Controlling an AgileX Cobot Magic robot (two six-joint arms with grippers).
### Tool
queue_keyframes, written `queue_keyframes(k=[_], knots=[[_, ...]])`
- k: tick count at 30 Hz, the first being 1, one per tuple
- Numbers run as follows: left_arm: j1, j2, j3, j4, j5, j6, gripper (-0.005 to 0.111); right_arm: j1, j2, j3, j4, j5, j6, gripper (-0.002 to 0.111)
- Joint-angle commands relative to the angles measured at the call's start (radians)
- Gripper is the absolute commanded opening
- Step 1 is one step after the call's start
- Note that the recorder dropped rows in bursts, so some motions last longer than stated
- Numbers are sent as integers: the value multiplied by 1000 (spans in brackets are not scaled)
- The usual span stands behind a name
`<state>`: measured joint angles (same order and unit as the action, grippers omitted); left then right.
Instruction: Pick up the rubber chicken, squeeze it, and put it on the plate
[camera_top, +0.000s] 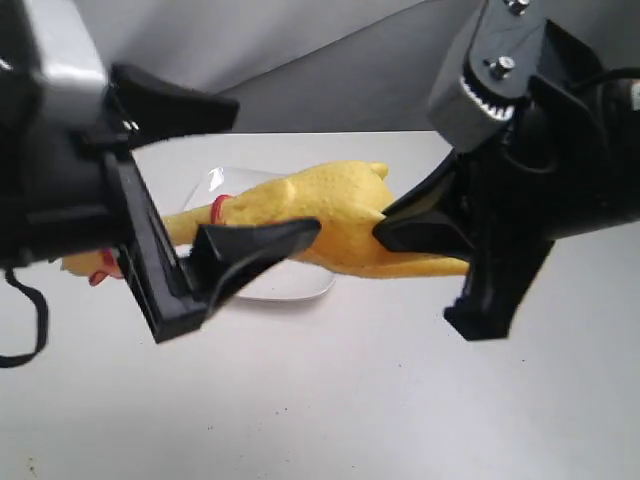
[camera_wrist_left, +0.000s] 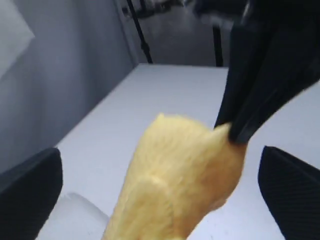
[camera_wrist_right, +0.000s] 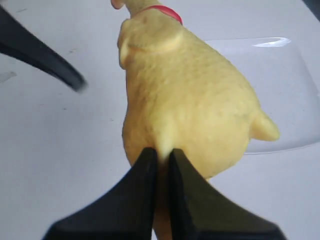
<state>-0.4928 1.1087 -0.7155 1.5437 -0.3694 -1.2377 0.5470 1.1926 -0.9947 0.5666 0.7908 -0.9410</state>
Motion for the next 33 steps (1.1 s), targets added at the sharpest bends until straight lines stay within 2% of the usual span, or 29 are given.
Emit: queue_keyframes(k=[1,5,9,16,33], knots=[[-3,-208,-43,-17,109,-70,105,2,135,3,-17,-375,-51,0],[-3,-351,-9,-14,245,-70,105,2,318,3,-17,-630,-110,0],[-3,-411,33,-14,334,-70,105,21,522,3,-30,-844,-131,0],[-3,-411,52,-14,349,-70,105,136,659,3,-95,-1061,-131,0],[-3,-411,52,-14,349,-68,105,161,682,3,-59,-1077,-136,0]])
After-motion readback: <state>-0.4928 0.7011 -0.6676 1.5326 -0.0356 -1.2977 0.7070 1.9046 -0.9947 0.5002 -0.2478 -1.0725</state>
